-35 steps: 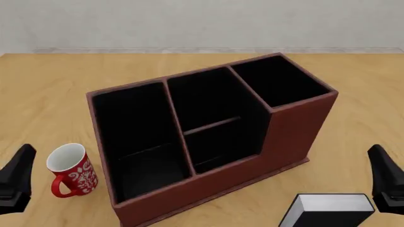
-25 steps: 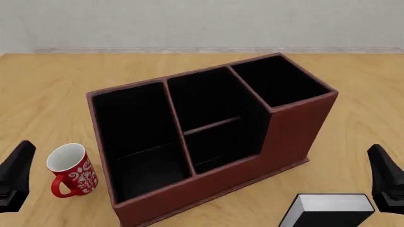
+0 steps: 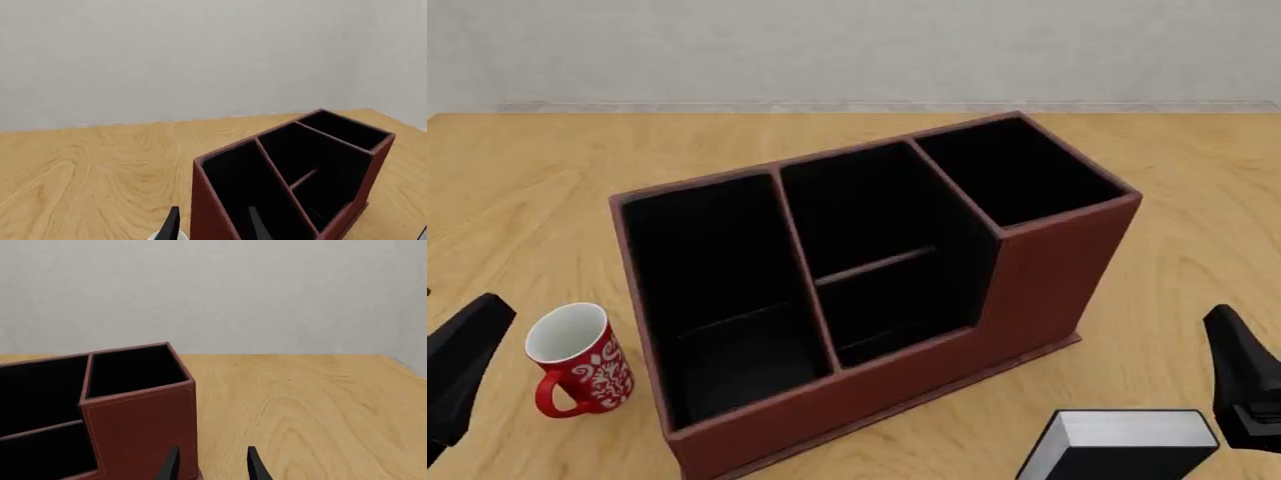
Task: Pick up the book and place it in the right compartment of the caddy.
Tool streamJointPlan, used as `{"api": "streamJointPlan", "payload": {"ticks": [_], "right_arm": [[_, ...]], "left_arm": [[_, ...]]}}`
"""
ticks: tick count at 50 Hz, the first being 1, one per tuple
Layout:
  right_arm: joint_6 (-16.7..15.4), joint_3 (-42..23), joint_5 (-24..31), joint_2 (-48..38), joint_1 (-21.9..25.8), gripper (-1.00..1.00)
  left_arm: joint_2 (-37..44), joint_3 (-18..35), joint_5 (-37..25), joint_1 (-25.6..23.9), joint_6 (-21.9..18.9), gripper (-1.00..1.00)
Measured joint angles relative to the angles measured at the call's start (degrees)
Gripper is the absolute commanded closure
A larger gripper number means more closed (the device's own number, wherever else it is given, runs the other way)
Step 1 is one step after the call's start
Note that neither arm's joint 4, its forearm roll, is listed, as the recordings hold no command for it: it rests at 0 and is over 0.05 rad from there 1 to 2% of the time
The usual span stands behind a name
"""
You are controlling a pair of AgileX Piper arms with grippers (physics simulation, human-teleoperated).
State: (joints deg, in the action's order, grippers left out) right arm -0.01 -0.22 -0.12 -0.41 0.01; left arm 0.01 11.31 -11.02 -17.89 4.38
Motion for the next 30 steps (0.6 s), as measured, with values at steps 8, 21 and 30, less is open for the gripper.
{"api": "streamJointPlan", "payload": {"ticks": [8,21,30], "right_arm": [[0.0,0.0,0.0,0.0,0.0,-1.00],[0.0,0.0,0.0,0.0,0.0,-1.00],[0.0,0.0,0.0,0.0,0.0,-1.00]], "left_arm": [[0.0,1.8,-2.2,-4.9,0.5,-1.00],[0.0,3.1,-3.6,-13.8,1.2,-1.00],[2.8,3.8,-2.5,-20.7,0.9,-1.00]]}}
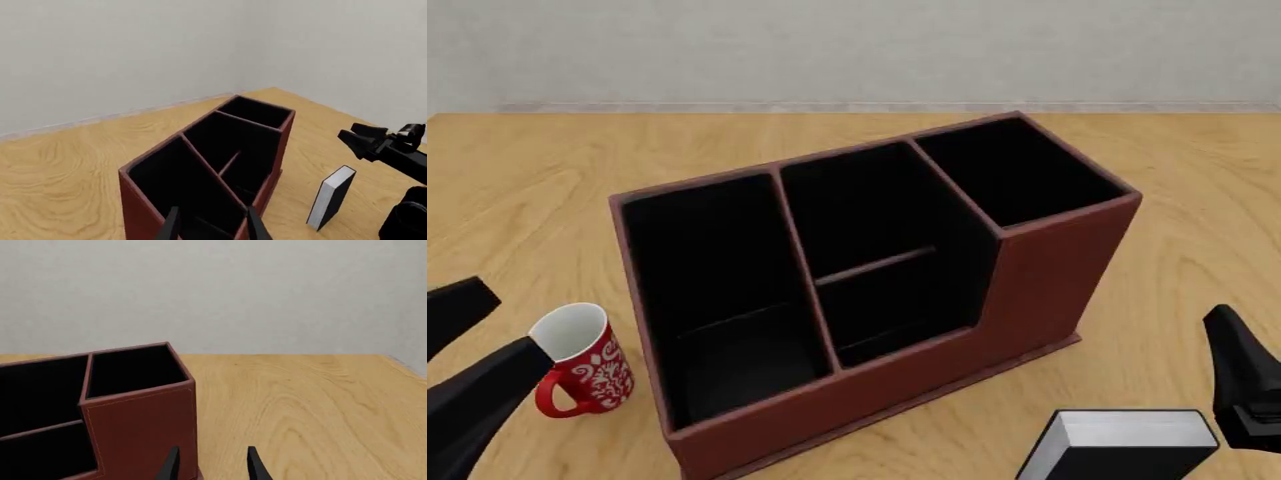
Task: Pick up the book and place it in the right compartment of the caddy.
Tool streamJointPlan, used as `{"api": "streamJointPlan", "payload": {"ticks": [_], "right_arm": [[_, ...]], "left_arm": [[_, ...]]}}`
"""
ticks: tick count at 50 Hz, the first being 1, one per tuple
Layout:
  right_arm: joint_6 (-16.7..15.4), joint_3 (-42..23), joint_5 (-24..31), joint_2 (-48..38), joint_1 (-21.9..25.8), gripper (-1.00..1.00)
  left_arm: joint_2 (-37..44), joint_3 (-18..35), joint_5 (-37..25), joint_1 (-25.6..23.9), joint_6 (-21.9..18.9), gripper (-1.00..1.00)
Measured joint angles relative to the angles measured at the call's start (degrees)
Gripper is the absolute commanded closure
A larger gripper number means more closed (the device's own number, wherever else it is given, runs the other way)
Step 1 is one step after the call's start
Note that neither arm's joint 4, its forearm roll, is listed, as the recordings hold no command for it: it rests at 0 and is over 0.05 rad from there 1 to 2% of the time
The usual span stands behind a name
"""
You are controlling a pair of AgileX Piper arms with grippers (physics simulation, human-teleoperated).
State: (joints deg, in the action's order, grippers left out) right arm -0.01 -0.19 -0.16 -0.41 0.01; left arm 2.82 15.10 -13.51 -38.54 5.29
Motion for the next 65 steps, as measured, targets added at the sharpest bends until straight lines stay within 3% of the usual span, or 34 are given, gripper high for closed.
{"api": "streamJointPlan", "payload": {"ticks": [16,29,65], "right_arm": [[0.0,0.0,0.0,0.0,0.0,-1.00],[0.0,0.0,0.0,0.0,0.0,-1.00],[0.0,0.0,0.0,0.0,0.0,-1.00]], "left_arm": [[10.4,2.3,6.7,-11.6,-1.3,-1.00],[18.3,3.8,12.5,-17.3,-1.6,-1.00],[45.3,6.3,31.1,-25.1,-0.1,-1.00]]}}
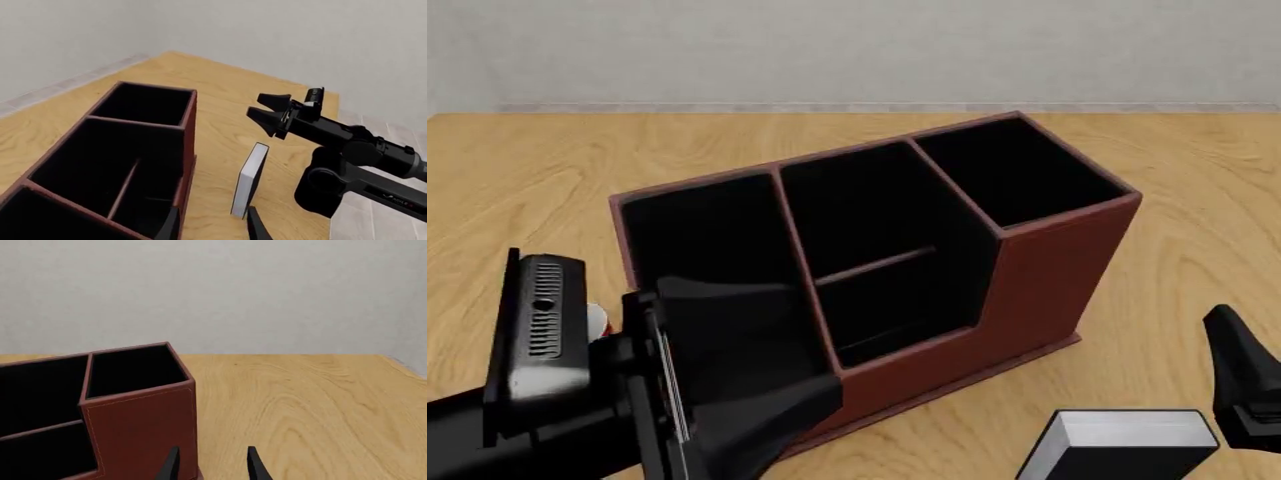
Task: Pick up the book and place it in the right compartment of the caddy.
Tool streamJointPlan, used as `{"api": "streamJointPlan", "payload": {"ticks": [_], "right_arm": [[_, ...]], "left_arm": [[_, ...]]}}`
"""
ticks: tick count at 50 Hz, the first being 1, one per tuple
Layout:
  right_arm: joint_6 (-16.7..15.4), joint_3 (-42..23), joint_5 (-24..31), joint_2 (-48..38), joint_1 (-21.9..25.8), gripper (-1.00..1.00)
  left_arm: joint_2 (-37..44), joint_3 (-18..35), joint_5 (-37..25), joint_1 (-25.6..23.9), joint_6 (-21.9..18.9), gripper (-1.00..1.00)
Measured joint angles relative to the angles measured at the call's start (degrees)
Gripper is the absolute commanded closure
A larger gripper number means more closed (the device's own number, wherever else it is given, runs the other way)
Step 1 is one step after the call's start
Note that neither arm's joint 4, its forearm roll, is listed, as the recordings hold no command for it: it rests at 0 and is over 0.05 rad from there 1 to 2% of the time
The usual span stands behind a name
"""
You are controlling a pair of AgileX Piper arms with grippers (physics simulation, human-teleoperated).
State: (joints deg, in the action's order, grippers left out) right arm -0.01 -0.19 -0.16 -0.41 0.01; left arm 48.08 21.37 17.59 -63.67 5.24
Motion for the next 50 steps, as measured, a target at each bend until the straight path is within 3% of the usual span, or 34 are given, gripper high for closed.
{"api": "streamJointPlan", "payload": {"ticks": [50], "right_arm": [[0.0,0.0,0.0,0.0,0.0,-1.00]], "left_arm": [[18.2,8.5,6.2,-4.7,-0.4,-1.00]]}}
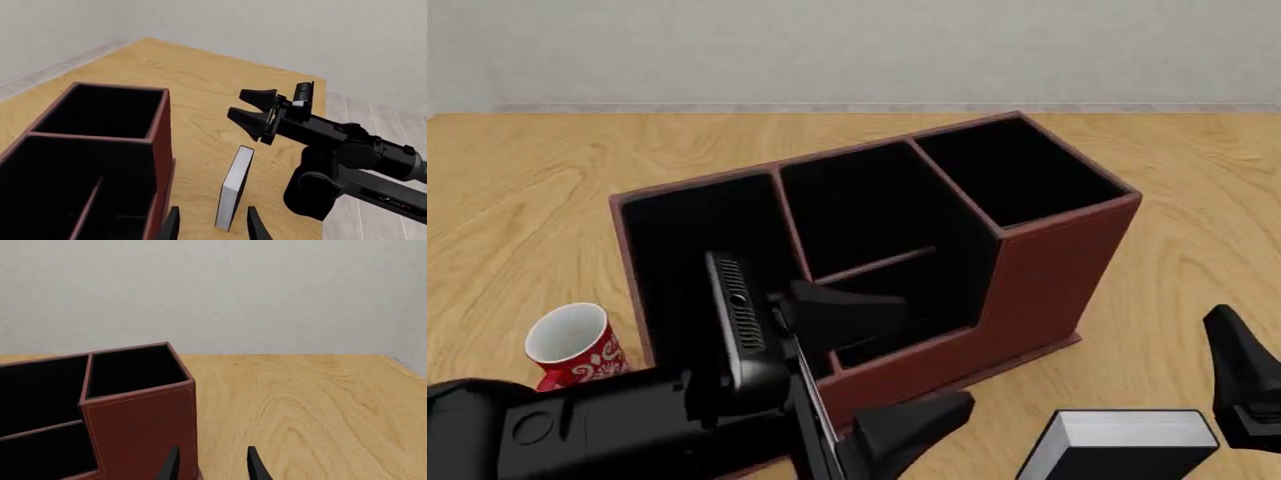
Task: Pick up the book and place it in the right compartment of the caddy.
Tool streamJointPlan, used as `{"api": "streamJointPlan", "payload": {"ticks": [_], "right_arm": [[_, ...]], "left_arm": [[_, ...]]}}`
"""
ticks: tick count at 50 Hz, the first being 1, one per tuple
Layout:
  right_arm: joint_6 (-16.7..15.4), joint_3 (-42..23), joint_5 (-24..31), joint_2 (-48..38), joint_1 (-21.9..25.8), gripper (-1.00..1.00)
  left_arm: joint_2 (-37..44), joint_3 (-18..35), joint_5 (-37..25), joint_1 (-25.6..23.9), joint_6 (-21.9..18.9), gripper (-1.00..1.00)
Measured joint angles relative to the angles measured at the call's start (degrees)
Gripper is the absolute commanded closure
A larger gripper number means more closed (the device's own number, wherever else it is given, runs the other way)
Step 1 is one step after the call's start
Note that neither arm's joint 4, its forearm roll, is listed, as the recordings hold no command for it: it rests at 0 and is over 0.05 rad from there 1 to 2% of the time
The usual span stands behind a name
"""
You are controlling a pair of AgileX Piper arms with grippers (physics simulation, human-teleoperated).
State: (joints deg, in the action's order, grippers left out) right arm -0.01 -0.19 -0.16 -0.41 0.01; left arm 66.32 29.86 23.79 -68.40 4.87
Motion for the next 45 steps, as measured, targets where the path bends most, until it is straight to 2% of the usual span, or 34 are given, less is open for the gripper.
{"api": "streamJointPlan", "payload": {"ticks": [45], "right_arm": [[0.0,0.0,0.0,0.0,0.0,-1.00]], "left_arm": [[14.3,7.7,2.1,-1.1,-0.1,-1.00]]}}
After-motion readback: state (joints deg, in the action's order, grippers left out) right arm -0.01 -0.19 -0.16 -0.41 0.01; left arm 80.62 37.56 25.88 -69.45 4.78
